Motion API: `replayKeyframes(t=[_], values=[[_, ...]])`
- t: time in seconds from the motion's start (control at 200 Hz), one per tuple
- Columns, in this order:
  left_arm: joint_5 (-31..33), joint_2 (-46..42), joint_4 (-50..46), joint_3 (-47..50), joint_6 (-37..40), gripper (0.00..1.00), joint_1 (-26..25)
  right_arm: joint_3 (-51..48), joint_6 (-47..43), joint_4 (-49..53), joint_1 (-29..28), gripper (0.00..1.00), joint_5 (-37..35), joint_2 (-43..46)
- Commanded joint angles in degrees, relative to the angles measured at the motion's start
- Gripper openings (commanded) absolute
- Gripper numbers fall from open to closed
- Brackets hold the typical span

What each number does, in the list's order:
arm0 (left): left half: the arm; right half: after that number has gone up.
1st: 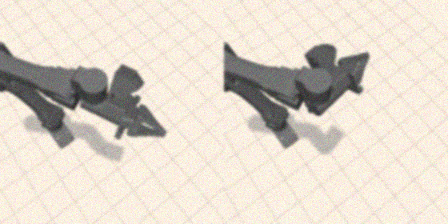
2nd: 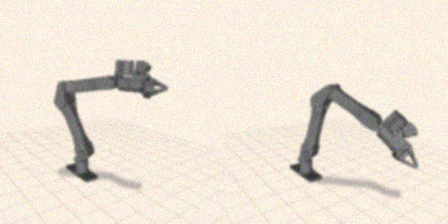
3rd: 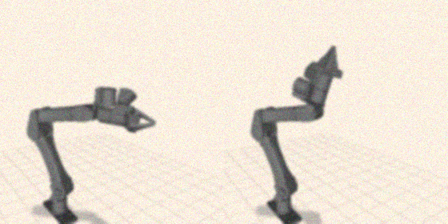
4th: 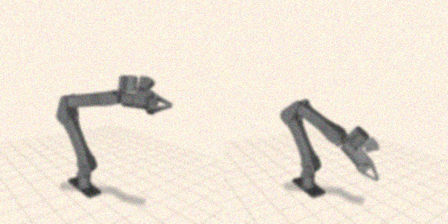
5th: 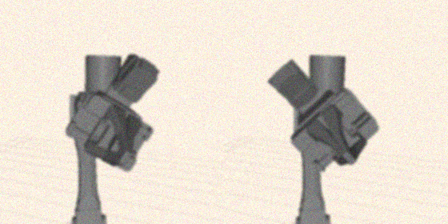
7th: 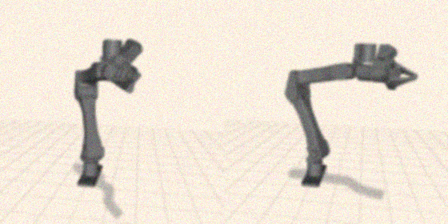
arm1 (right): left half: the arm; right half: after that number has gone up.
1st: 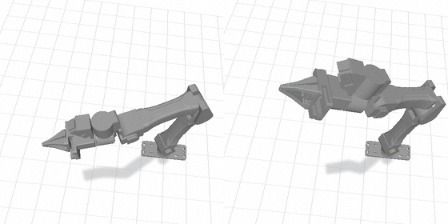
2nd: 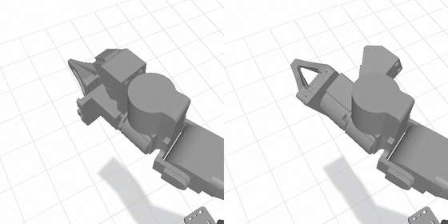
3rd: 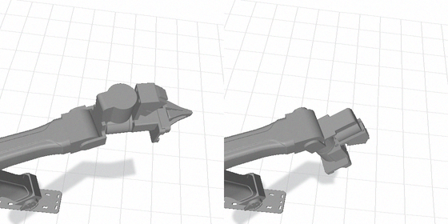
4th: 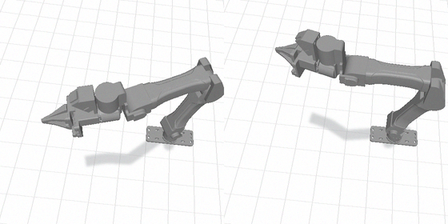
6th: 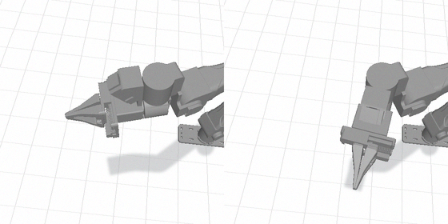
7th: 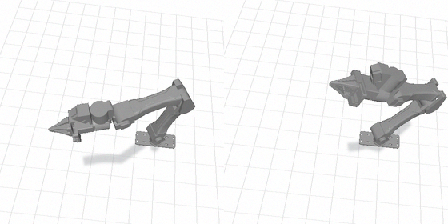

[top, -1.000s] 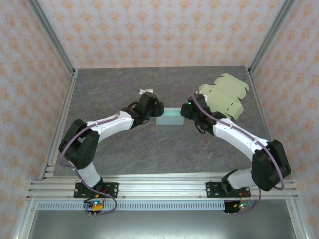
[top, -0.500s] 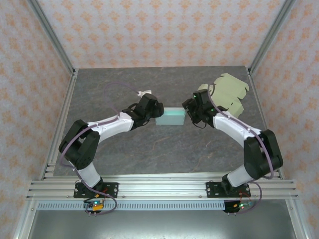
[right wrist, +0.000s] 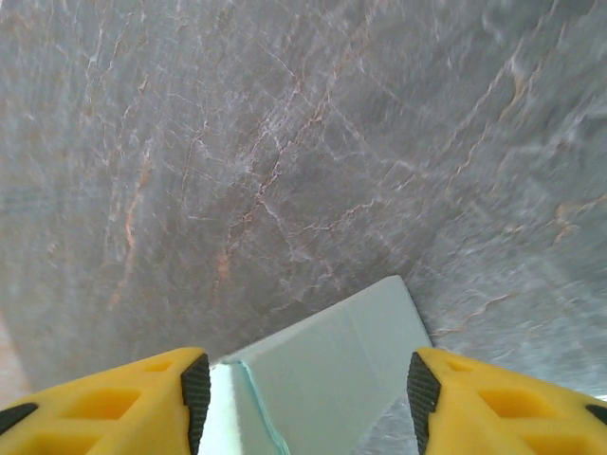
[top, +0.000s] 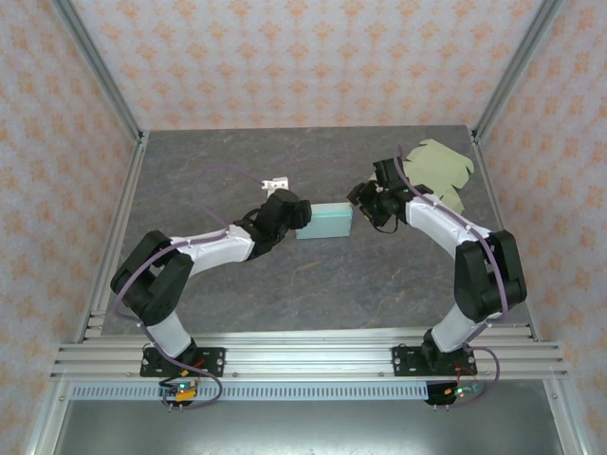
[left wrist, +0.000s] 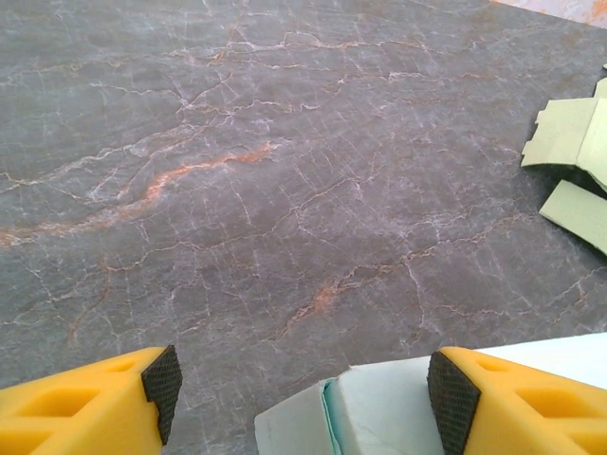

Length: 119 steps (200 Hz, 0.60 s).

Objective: Fold the paper box

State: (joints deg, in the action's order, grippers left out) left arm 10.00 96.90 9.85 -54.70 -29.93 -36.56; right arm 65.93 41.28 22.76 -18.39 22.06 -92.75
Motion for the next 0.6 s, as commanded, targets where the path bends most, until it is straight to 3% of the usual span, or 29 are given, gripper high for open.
replayKeyframes(t=[0.0, 0.1, 0.175, 0.395, 0.591], values=[[4.2, 1.9, -6.7, 2.8, 5.0, 0.72, -1.6, 3.3, -15.9, 8.9, 0.3, 0.61, -1.9, 4.4], [4.2, 3.0, -7.7, 1.7, 6.1, 0.72, -2.2, 2.8, -21.6, 9.7, 0.2, 0.62, 6.2, 4.4], [4.2, 3.2, -7.4, 1.7, 6.6, 0.73, -2.2, 1.0, -22.8, 9.7, -0.1, 0.60, 8.4, 2.9], [4.4, 4.2, -6.5, 1.7, 7.4, 0.73, -2.2, -3.5, -24.1, 11.6, 0.2, 0.58, -6.4, -0.3], [3.7, 5.2, -6.5, 1.1, 8.2, 0.74, -2.2, 4.8, -25.8, 14.4, 0.3, 0.59, -2.9, 3.7]])
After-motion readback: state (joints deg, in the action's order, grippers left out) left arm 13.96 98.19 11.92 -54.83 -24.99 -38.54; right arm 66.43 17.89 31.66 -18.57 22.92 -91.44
